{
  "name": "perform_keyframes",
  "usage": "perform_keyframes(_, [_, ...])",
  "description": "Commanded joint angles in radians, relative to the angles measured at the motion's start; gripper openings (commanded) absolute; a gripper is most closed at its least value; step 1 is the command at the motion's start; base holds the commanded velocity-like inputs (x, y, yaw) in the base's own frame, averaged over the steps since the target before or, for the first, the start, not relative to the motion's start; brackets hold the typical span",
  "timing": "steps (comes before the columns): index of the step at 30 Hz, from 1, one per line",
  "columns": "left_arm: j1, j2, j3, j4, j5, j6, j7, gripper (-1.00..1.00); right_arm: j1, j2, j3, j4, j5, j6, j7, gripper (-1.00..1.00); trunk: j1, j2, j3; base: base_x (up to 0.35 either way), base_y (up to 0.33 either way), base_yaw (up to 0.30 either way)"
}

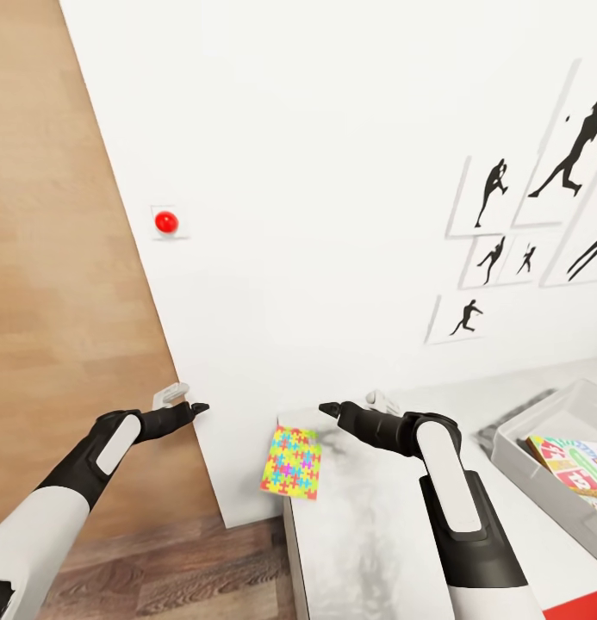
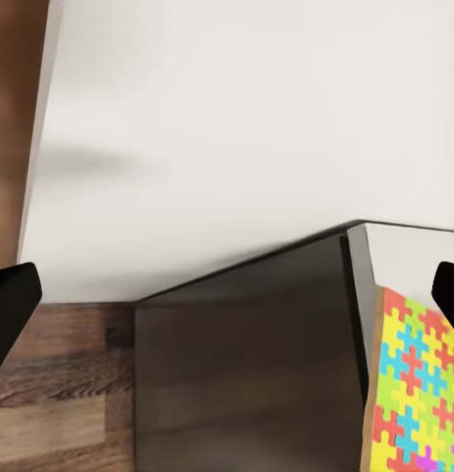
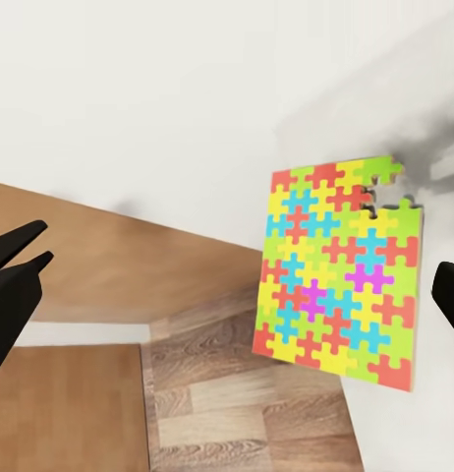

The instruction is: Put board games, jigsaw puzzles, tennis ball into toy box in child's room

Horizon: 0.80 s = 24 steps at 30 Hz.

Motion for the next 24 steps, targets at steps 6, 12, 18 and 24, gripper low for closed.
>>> perform_keyframes(6, [-0.001,0.001,-0.003,-0.001,0.000,0.002,-0.002,1.00,-0.001,0.000,0.000,-0.001,-0.009,0.002,-0.009,1.00,0.001,-0.002,0.002,0.000,0.000,0.000])
perform_keyframes(12, [-0.001,0.002,-0.003,0.000,0.000,0.002,-0.003,1.00,-0.001,0.001,0.002,-0.001,-0.009,0.002,-0.009,1.00,0.001,-0.002,0.002,0.000,0.000,0.000])
perform_keyframes(18, [-0.001,0.002,-0.003,0.000,0.000,0.002,-0.003,1.00,-0.001,0.001,0.001,-0.001,-0.010,0.002,0.007,1.00,0.001,-0.002,0.002,0.000,0.000,-0.010])
perform_keyframes(24, [-0.001,0.004,-0.001,0.000,0.000,0.002,-0.004,1.00,-0.001,0.000,0.002,-0.001,-0.009,0.001,0.083,1.00,0.001,-0.002,0.002,0.000,0.000,-0.173])
